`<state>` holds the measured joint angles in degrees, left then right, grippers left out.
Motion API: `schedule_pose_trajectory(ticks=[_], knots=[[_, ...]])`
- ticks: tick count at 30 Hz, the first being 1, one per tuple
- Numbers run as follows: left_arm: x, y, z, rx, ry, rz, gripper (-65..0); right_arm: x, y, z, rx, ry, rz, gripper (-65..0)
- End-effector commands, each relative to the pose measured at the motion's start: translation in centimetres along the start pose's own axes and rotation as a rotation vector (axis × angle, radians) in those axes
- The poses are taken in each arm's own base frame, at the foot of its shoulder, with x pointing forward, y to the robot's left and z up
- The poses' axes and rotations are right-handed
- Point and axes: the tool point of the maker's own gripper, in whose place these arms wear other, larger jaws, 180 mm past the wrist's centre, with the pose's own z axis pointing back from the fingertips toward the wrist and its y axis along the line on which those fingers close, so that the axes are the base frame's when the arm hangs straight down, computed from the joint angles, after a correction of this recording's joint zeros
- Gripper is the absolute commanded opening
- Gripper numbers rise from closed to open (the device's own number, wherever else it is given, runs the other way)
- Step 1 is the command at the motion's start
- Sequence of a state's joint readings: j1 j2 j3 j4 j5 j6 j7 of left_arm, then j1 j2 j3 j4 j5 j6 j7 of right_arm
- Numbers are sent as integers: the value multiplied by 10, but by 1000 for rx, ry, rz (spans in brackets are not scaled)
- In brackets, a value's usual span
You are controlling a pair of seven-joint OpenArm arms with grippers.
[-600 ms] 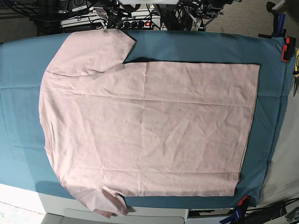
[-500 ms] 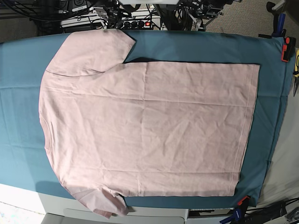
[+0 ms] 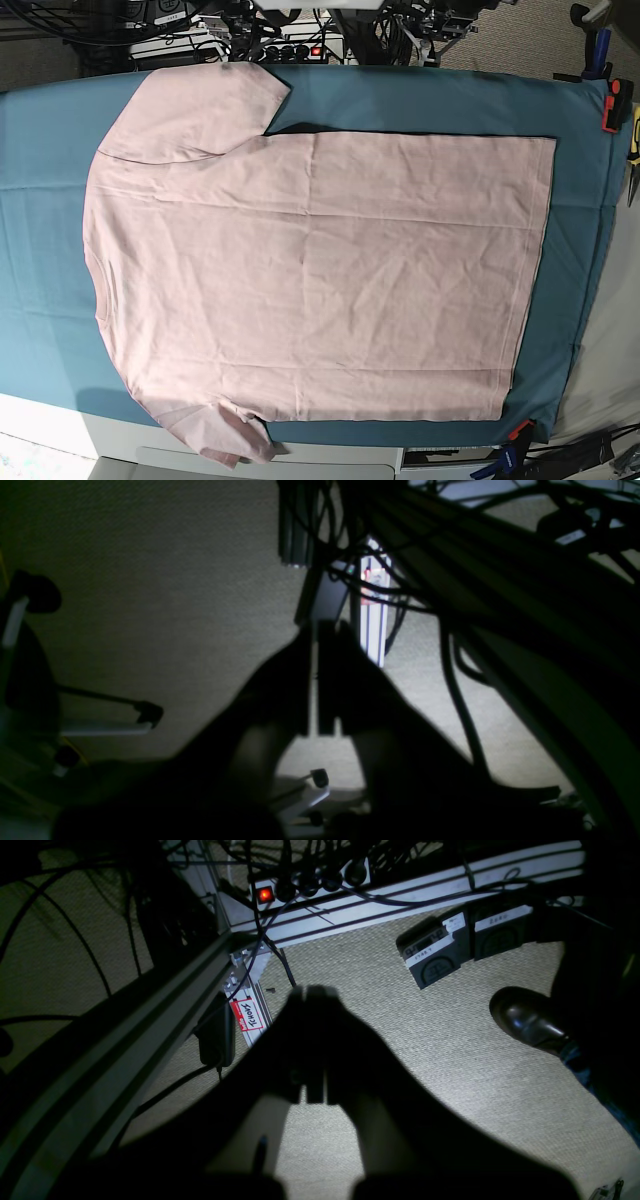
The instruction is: Fold the T-shirt properly
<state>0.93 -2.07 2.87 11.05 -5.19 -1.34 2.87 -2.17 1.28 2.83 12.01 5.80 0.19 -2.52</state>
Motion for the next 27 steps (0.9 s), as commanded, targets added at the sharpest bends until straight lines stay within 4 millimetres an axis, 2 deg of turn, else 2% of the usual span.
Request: schedule_pose_trajectory(ticks=[1,12,15,20,23,27], knots=[[4,-2,0,-6,-12,0,-615,9,-3,0,-4,-25,12,-650],[2,-2,0,-6,1,0,-615,6,-3,0,-5,-14,12,-650],[-4,1,0,-1,18,0,-615,2,-10,0,-14,4,14,-650],[-9,22,4,45,34,-4,-615,-1,-36,1,-54,9,31,-650],[-26,33,10,64,38,-10,-615,-7,-61,6,-89,-1,49,-650],[-63,43,25,76,67,-26,-615,-18,-99,19,-140,-8,85,-650]])
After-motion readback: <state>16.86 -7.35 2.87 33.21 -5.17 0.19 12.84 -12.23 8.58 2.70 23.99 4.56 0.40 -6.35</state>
